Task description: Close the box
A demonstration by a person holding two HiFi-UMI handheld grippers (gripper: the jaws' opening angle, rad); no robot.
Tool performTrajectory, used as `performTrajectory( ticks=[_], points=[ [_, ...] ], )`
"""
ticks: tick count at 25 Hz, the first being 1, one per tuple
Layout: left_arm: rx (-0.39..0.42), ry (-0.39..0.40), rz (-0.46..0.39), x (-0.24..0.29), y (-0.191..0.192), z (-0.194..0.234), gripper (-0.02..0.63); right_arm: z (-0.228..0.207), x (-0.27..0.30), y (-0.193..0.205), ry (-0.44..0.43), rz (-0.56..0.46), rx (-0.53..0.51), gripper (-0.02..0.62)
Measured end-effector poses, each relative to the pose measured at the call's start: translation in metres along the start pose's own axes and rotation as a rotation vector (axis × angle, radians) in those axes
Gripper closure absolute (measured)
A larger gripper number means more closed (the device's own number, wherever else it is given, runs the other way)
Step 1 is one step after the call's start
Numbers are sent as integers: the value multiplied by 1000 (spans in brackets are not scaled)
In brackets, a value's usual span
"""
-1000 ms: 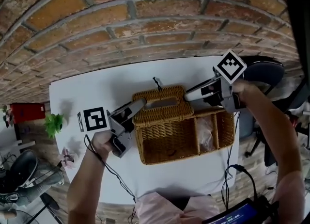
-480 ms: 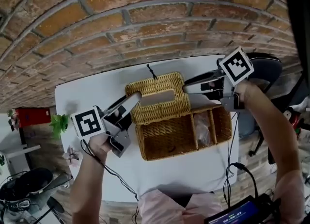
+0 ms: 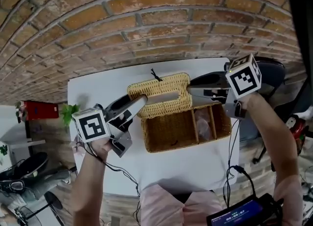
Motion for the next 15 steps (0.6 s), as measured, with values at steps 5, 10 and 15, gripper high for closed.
performTrajectory(
  ticks=[5,10,15],
  points=[
    [128,-15,6,-13,11,-22,334,30,-11,1,106,-107,-157,526],
    [147,-13,-25,-24,28,-36,316,58,-20,7,158,-173,-289,534],
    [141,-51,-54,-33,43,-37,296,67,-15,17,192,-175,-353,577]
  ],
)
Point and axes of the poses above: the fingertips, and each gripper's own axes: x forward along the fingers, z to its left, y out of its underside, the point moved 6 cm from there along -x, backward along the fingers, and after that the axes turned 13 degrees about z, right-handed, at the moved point
